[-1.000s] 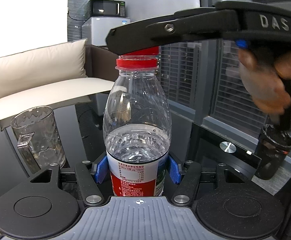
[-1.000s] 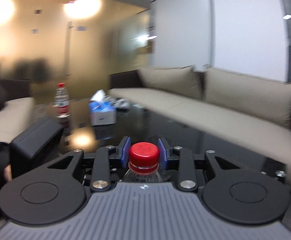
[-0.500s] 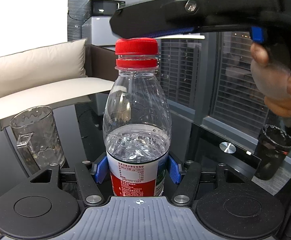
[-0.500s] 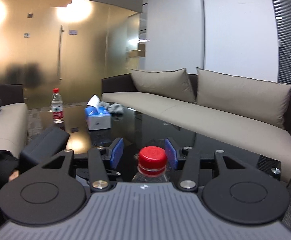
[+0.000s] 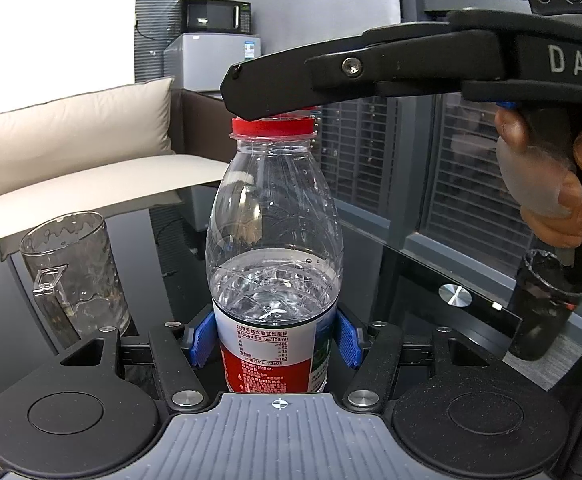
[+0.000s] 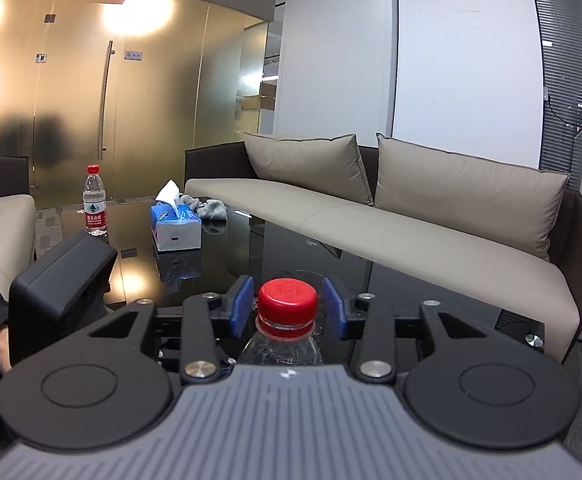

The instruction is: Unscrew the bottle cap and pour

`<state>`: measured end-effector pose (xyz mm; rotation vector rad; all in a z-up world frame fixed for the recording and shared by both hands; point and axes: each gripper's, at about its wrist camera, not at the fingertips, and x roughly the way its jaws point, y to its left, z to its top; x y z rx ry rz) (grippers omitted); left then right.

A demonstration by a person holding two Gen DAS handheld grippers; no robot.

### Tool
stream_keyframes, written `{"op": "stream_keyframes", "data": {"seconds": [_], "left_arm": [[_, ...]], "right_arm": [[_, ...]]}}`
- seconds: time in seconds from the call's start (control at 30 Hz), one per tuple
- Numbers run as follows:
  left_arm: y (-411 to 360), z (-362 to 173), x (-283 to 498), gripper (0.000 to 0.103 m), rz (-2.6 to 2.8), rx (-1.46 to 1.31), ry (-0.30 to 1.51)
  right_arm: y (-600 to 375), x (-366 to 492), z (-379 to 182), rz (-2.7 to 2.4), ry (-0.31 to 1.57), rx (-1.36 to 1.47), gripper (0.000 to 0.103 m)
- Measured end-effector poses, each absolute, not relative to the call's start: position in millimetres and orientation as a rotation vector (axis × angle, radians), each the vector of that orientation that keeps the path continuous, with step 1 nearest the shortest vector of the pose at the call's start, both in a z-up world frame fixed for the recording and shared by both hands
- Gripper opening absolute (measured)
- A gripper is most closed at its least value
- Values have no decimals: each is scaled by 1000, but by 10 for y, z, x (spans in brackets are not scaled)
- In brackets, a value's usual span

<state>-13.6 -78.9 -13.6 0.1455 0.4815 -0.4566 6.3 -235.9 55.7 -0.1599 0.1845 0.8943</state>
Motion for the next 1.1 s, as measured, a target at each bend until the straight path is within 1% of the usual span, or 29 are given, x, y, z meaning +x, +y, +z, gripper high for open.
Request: {"op": "stream_keyframes", "data": {"seconds": [1.1], "left_arm": [[-786,-124,-125,56,-457,147,485]], "right_arm": [[-2459,-1,724,853,129,-159,34]]}}
